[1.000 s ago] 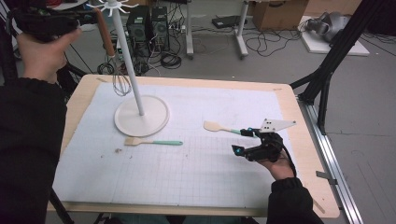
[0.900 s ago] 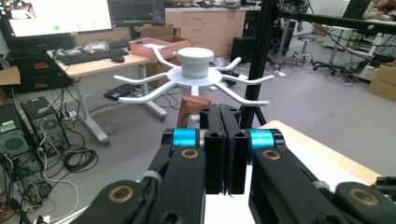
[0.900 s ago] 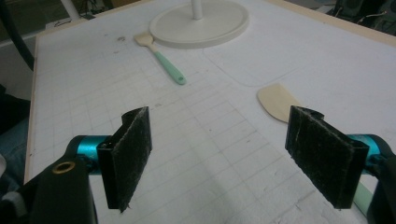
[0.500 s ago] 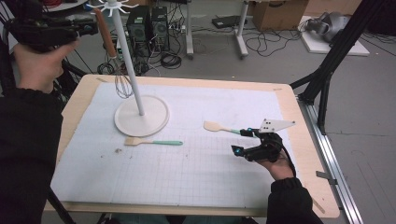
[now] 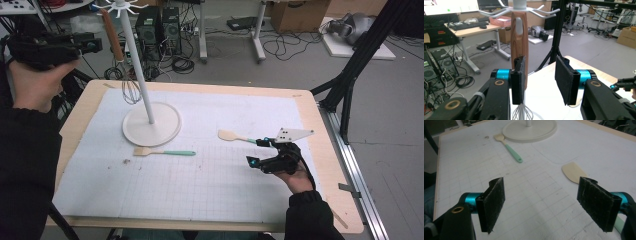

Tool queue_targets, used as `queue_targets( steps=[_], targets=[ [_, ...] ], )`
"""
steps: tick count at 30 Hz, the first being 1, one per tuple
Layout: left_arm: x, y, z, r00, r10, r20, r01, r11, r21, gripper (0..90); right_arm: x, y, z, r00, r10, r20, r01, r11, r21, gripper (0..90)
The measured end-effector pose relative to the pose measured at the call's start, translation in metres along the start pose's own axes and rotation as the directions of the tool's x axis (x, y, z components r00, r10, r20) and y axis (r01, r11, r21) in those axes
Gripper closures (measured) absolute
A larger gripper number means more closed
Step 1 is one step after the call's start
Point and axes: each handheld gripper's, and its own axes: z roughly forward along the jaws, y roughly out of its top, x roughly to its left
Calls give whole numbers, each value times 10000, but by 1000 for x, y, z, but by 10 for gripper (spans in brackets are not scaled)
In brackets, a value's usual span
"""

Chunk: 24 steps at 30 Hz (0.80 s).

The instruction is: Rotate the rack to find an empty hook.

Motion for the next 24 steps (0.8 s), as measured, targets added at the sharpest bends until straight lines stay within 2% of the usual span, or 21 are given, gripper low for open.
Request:
queue_targets(
  steps=[11, 19, 24],
  targets=[
    [-6, -10, -3, 10000, -20, -1, 20, 9998, 184, 524, 1, -1, -1, 10000, 9, -18, -9, 10000, -1, 214],
    [-4, -19, -6, 9999, -143, 28, 143, 9997, 184, 484, 1, -1, 0, 10000, 31, -10, -31, 10000, 82, 214],
    [-3, -28, -8, 9998, -177, 12, 176, 9991, 387, 447, 1, -1, 1, 10000, 5, -17, -5, 9999, 124, 213]
  ],
)
